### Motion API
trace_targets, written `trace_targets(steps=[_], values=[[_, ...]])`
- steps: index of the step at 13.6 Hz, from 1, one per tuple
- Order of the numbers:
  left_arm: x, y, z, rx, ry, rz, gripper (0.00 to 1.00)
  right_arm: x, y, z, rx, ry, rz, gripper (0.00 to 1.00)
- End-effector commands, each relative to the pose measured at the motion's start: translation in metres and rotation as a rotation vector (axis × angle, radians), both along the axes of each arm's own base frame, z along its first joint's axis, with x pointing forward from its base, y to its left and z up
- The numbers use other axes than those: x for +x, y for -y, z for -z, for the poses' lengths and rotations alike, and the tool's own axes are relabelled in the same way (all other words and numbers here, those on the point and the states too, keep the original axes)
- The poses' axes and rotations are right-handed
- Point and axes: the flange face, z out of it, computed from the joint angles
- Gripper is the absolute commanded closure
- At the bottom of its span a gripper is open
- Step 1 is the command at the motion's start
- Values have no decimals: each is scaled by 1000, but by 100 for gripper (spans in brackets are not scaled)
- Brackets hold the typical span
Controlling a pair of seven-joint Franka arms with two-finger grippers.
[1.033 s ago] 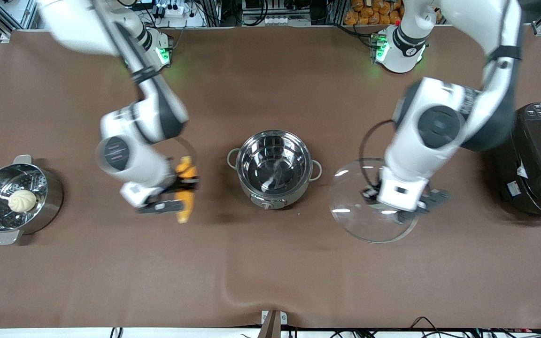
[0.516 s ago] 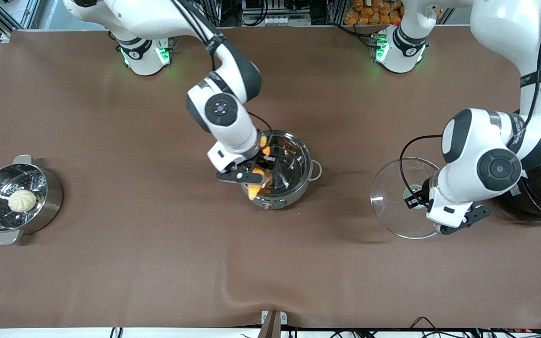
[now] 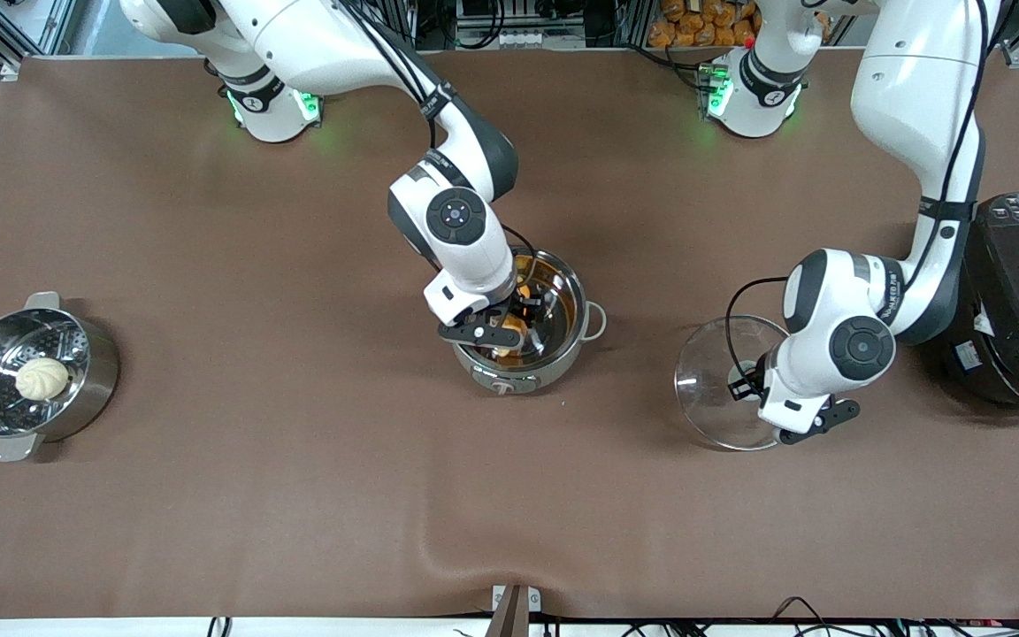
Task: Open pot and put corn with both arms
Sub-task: 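Lower the corn into the pot with the right gripper while the left holds the lid, then set the lid on the table with the left gripper while the right gripper withdraws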
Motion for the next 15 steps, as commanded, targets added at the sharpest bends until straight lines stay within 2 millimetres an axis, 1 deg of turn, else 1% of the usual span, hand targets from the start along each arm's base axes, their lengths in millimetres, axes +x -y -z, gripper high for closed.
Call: trace_targets(steps=[1, 2, 4, 6, 7, 8, 9, 11, 12, 13, 14, 15], values=[[-12, -1, -13, -26, 54, -10, 100, 18, 27, -28, -19, -10, -9, 0], [-15, -1, -12, -29, 66, -11, 100, 21, 47, -39, -49, -43, -20, 0], [-19, -2, -10, -34, 89, -15, 100, 42, 106, -67, -91, -65, -95, 0], [-19, -1, -8, -36, 99, -21, 100, 58, 167, -88, -104, -84, -98, 0], [-19, 0, -8, -36, 100, -42, 66, 61, 201, -92, -124, -84, -78, 0], [-20, 3, -5, -33, 96, -61, 1, 62, 226, -98, -167, -66, -77, 0], [-22, 11, -4, -28, 96, -47, 0, 65, 253, -109, -204, -47, -94, 0], [-22, 11, -7, -28, 100, -48, 0, 72, 320, -135, -200, -44, -133, 0], [-22, 11, -11, -30, 103, -50, 0, 69, 340, -149, -201, -57, -156, 0], [-20, 9, -24, -33, 118, -51, 0, 64, 351, -164, -201, -60, -167, 0], [-20, 5, -41, -34, 133, -47, 0, 63, 375, -180, -199, -54, -184, 0], [-20, 3, -62, -33, 143, -39, 0, 61, 393, -194, -194, -43, -226, 0]])
